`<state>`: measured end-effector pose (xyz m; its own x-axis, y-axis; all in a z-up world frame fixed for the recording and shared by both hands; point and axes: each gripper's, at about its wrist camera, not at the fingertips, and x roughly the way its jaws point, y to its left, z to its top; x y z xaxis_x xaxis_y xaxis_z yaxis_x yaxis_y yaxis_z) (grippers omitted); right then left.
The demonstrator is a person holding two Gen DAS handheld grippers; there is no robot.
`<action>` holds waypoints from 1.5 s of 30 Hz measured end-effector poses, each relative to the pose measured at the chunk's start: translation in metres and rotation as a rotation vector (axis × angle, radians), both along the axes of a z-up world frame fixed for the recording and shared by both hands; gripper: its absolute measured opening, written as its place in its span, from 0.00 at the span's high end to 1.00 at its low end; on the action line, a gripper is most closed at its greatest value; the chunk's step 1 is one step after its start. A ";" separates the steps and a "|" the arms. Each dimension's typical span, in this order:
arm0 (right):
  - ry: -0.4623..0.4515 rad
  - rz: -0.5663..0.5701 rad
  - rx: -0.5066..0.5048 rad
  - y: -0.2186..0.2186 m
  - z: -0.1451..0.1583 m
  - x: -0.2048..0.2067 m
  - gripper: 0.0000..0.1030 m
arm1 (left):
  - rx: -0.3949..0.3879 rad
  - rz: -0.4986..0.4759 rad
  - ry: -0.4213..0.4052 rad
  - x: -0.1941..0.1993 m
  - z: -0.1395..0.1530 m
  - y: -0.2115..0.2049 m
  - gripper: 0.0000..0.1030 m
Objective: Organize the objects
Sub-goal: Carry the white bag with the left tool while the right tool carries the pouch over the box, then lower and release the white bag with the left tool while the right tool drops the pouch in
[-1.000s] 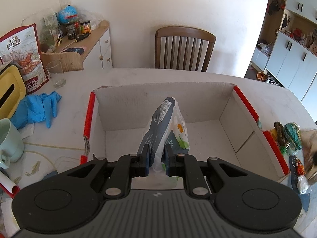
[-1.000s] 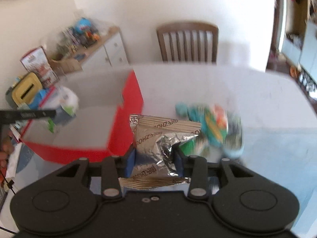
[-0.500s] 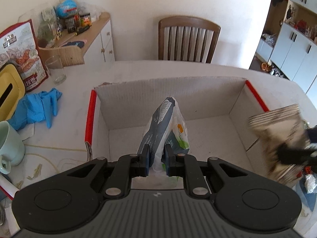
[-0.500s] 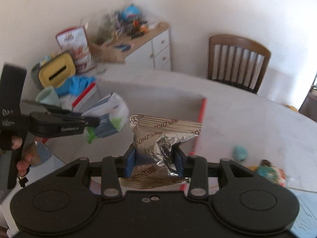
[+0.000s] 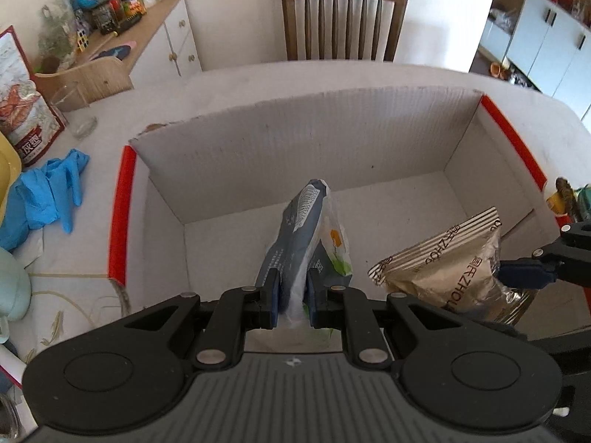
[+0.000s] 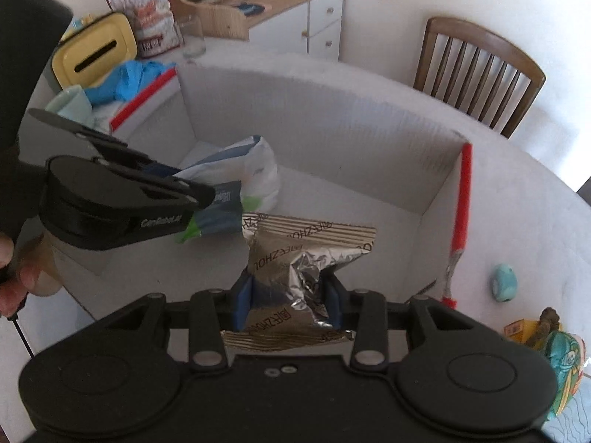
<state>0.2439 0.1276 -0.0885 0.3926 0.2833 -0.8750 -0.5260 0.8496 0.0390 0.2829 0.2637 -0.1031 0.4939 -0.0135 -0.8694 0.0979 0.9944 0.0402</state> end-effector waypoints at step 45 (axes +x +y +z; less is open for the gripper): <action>-0.152 -0.029 0.244 -0.077 0.078 -0.062 0.29 | -0.091 -0.018 -0.189 -0.092 0.076 -0.026 0.30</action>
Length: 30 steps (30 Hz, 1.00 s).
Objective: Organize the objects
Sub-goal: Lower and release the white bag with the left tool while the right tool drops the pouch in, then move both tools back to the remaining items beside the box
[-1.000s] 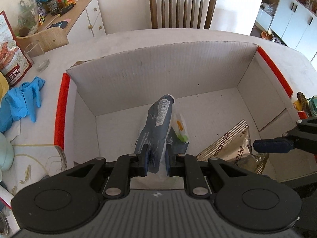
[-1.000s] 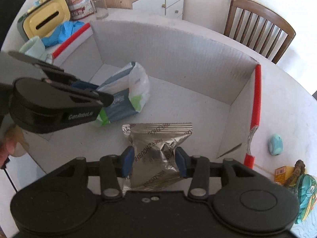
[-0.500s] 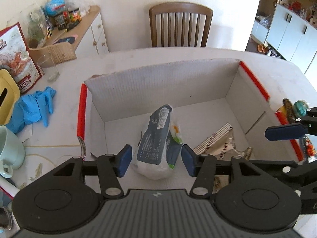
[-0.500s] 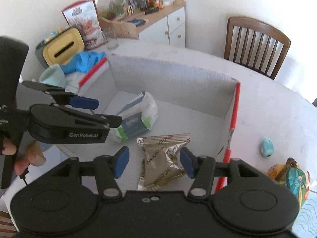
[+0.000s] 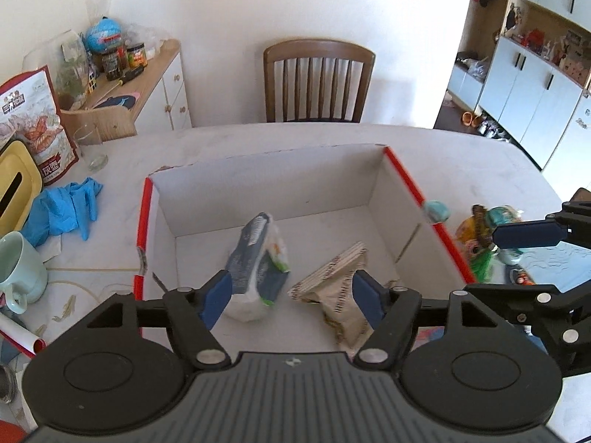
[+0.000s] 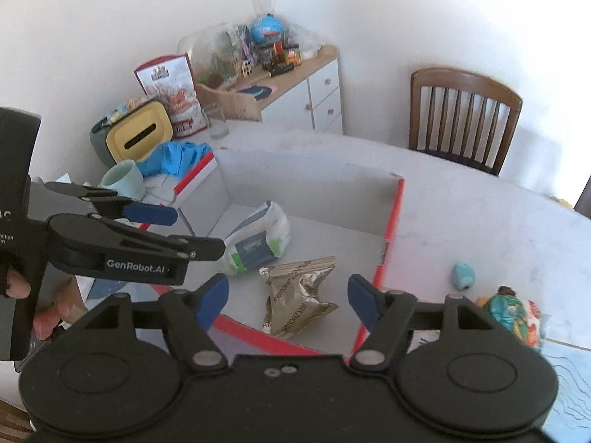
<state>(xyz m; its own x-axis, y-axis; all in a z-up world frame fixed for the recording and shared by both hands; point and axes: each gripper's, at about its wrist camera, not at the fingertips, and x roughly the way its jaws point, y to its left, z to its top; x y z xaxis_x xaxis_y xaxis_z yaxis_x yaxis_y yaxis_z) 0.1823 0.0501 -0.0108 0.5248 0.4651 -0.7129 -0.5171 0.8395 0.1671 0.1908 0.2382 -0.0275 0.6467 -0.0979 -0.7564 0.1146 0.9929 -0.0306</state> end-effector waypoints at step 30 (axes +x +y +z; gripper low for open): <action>-0.045 -0.235 0.052 -0.185 -0.007 -0.073 0.16 | -0.104 -0.149 -0.108 -0.038 0.015 -0.137 0.00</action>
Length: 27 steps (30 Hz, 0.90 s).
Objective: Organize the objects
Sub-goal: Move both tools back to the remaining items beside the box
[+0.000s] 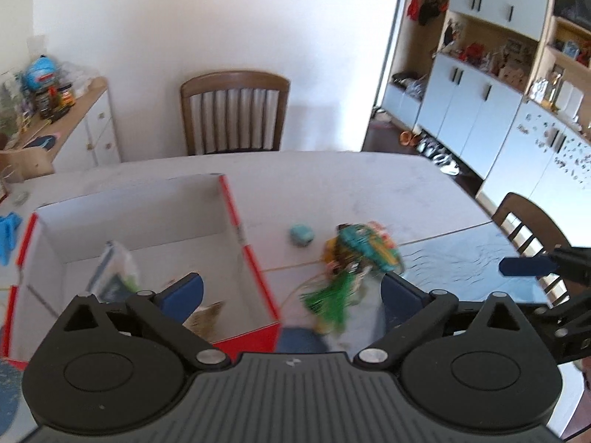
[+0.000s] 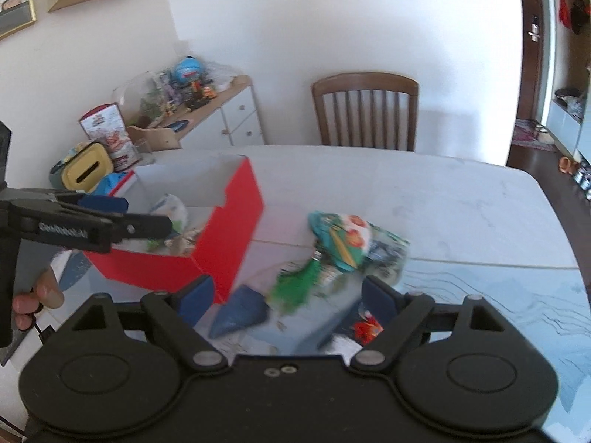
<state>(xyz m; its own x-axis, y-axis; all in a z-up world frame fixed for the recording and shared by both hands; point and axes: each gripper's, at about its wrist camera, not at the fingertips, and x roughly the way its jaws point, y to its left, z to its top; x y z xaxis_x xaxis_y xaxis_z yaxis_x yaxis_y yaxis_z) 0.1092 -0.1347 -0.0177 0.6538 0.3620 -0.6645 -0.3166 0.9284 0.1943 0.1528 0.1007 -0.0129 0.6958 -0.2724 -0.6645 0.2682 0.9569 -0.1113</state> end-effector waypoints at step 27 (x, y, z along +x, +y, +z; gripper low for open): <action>0.120 0.093 -0.070 -0.031 -0.097 0.004 0.18 | 0.035 -0.049 0.022 0.048 -0.056 -0.116 0.00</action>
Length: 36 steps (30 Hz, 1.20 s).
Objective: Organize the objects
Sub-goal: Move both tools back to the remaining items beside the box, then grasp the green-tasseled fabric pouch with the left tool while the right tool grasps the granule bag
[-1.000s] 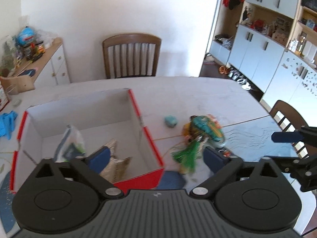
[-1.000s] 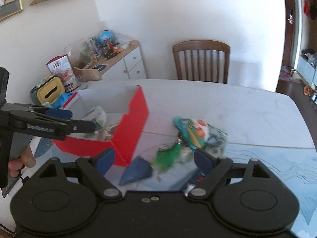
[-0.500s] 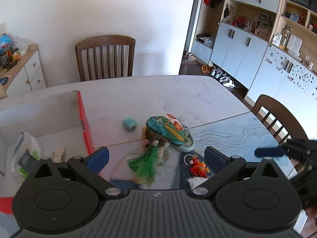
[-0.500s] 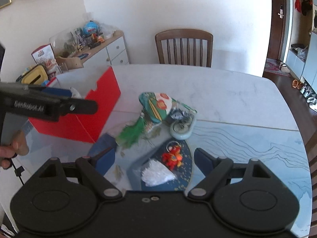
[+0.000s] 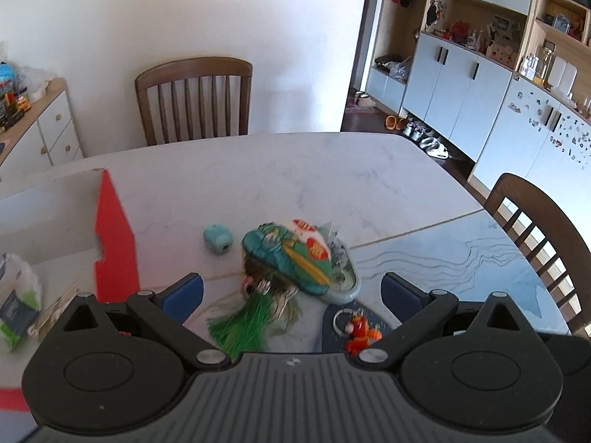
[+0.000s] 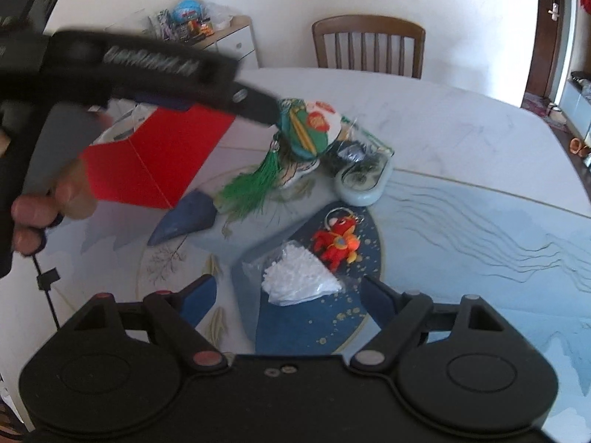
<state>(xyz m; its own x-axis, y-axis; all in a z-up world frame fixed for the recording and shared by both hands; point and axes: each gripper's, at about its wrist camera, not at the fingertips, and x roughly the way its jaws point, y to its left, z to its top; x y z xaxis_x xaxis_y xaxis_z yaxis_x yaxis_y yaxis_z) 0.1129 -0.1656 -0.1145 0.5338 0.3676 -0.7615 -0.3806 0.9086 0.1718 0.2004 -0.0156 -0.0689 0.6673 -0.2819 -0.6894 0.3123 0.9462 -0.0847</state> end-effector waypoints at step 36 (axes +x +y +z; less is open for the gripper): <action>0.028 0.001 -0.037 0.017 -0.033 0.025 0.38 | 0.196 -0.120 -0.009 0.056 -0.048 -0.041 0.26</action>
